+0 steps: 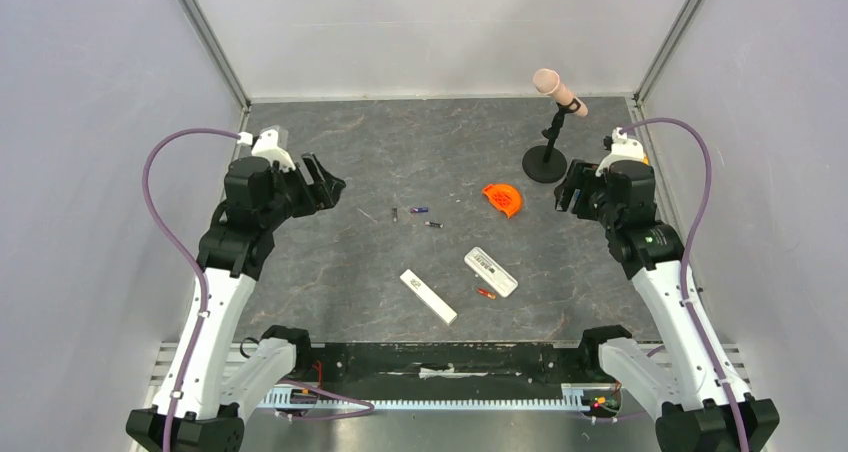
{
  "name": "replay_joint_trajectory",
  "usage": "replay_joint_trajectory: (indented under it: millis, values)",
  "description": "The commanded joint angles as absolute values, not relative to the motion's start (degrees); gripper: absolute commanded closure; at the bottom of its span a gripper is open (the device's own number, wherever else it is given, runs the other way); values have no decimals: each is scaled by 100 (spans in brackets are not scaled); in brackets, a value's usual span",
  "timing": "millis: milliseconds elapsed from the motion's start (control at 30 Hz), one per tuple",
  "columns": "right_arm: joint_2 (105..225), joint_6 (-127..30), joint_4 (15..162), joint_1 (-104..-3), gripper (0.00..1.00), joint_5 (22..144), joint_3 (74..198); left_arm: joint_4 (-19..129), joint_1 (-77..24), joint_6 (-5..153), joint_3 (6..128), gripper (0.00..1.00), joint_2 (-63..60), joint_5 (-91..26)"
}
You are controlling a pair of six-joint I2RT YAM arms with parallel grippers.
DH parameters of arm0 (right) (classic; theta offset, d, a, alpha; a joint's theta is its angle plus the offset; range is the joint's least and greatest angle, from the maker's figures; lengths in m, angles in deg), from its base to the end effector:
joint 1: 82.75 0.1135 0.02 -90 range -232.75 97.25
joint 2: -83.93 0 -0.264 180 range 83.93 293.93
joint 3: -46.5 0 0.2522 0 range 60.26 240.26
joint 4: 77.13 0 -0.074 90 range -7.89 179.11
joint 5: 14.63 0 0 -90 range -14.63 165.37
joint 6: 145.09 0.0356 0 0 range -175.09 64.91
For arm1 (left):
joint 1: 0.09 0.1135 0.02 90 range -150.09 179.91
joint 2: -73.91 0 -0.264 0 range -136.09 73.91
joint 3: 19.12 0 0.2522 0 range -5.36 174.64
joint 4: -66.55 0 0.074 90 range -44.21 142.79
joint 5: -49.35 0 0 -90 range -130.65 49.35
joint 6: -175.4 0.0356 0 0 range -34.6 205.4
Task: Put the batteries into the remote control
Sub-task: Pick up the remote control from the center of the board.
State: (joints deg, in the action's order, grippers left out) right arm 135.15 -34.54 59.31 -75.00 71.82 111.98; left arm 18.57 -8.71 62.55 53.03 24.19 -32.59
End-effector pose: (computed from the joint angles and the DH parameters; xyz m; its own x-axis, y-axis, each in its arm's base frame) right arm 0.1931 0.0241 0.3278 -0.4825 0.2879 -0.8272 0.0943 0.9560 0.2777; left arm 0.1782 -0.0321 0.3640 -0.4992 -0.3132 -0.8079 0.0864 0.9097 -0.4061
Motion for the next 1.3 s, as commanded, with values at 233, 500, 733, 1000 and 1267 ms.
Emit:
replay_joint_trajectory:
  millis: [233,500,733,1000,1267]
  values:
    - [13263,-3690,6504,-7494,17,9061,10749,2181,-854,6337,4790,17,2665,-2403]
    - [12954,-3659,6754,-7038,15,9426,10112,2448,-853,6153,4170,18,2793,-1747]
    - [13125,-3579,7133,-4738,15,8187,9828,2317,-853,5651,3585,19,2996,-1797]
    - [14535,-3428,7530,-2035,13,6578,9971,1893,-852,5484,3461,21,3443,-2314]
    - [16172,-3034,7477,-967,17,5856,10490,1634,-857,5437,3508,21,3586,-2612]
